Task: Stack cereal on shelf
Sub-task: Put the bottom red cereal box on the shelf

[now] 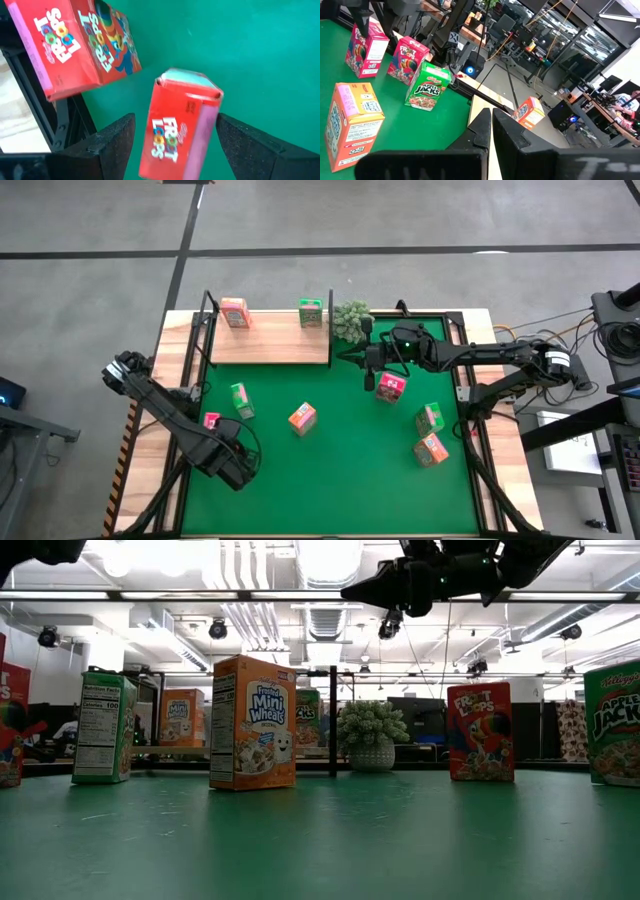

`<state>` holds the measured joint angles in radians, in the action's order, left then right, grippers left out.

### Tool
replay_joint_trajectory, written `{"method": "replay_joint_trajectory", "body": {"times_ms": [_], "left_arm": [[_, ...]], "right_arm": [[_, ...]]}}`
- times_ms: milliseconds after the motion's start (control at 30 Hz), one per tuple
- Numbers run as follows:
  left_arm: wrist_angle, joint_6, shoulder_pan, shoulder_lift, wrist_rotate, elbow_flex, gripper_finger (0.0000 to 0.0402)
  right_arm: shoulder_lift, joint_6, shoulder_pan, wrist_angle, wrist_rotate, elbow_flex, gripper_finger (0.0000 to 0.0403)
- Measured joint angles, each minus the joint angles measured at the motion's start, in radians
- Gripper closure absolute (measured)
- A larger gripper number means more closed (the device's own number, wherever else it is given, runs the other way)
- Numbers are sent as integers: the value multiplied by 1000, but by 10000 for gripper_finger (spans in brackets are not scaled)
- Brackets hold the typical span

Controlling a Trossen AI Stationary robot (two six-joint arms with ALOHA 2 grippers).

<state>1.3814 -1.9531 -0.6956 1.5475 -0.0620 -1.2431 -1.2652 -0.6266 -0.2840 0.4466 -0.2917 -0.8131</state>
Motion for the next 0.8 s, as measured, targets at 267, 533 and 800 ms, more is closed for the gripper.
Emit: {"method": "replay_joint_trajectory", "body": {"times_ms": [267, 533, 800], "left_arm": [[-118, 25, 0, 0, -8, 78, 154], [-156, 75, 0, 0, -8, 85, 191], [-154, 128, 0, 0, -8, 50, 211]], "right_arm": [[0, 3, 0, 0, 0, 0, 394], [0, 5, 0, 0, 3, 0, 394], [0, 11, 0, -3, 3, 0, 394]]}}
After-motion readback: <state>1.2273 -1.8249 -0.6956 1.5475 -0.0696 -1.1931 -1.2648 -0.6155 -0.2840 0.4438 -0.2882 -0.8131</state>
